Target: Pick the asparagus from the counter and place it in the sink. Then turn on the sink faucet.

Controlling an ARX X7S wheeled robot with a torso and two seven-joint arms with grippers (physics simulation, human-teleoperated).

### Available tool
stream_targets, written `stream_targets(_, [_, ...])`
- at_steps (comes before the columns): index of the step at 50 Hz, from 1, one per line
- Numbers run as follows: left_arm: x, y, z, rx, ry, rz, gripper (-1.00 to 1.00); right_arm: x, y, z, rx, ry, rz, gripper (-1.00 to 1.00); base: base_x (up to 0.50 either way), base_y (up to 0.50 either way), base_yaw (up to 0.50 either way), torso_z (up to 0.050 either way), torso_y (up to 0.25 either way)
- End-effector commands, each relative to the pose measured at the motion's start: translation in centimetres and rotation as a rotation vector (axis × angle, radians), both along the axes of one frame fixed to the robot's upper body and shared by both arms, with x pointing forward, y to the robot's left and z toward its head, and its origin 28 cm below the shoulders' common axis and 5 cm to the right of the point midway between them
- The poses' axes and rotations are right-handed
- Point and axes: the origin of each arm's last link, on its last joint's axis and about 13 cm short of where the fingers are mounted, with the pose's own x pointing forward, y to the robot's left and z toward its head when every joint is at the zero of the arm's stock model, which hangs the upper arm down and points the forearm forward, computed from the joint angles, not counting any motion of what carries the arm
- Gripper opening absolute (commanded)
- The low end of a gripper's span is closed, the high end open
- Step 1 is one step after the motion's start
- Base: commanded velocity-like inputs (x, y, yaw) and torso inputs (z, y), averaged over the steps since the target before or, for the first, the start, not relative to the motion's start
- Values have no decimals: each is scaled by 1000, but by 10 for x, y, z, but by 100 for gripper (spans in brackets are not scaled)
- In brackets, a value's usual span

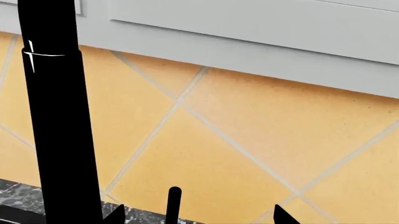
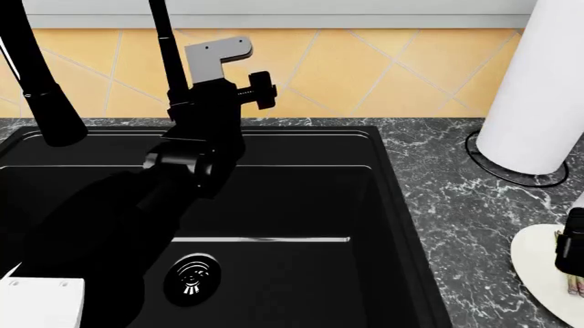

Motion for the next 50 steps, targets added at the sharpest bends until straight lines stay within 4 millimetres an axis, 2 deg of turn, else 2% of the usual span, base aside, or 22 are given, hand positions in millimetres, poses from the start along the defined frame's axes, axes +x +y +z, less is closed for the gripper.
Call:
stream_targets(1, [0,0,-1,1,2,-1,100,17,-8,-12,6,30,-14,100,0,0,0,0,0])
stream_targets(10, [0,0,-2,-4,7,-1,100,17,-14,-19,7,42,-44,100,0,0,0,0,0])
stream_targets(50, [0,3,-6,-8,17,8,100,28,-17,-47,-9,113,-52,100,0,0,0,0,0])
